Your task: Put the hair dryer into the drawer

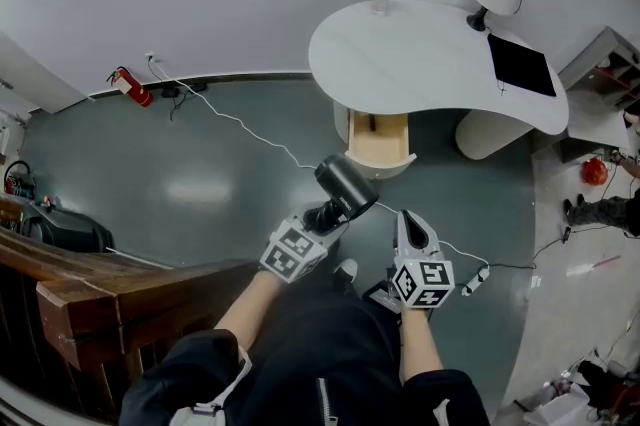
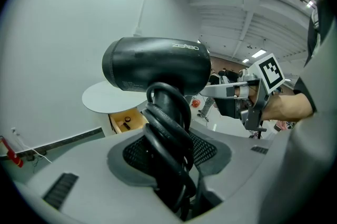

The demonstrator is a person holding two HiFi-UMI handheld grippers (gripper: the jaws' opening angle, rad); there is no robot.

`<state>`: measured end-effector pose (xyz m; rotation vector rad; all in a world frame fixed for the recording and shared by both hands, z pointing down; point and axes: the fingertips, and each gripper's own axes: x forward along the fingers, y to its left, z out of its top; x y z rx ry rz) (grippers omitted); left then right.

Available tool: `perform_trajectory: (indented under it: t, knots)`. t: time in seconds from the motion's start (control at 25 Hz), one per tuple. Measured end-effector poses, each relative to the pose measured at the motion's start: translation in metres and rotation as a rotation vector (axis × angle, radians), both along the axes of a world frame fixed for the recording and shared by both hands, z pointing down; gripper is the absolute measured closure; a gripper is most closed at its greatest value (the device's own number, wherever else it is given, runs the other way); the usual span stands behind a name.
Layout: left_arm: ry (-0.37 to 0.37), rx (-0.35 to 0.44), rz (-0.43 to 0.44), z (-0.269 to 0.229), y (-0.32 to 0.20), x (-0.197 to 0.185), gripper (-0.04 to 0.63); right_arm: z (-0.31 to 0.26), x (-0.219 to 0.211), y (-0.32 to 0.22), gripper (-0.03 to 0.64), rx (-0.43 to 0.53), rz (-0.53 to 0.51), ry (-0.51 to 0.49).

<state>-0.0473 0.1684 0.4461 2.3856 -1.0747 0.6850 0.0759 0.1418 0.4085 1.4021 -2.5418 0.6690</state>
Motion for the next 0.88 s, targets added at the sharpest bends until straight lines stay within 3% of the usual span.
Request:
perform_trajectory:
  t: [0.52,0.88]
  knots:
    - [0.003,-0.016,0.128,0.014,-0.078,0.021,0.408,0.004,0.002,-0.082,0.612,-0.006,0.037,0.031]
    - [0.013,-0.047,0.192,0.019,-0.143,0.015,0.408,0.002,-0.004,-0.144,0.612,-0.027,0.089,0.052]
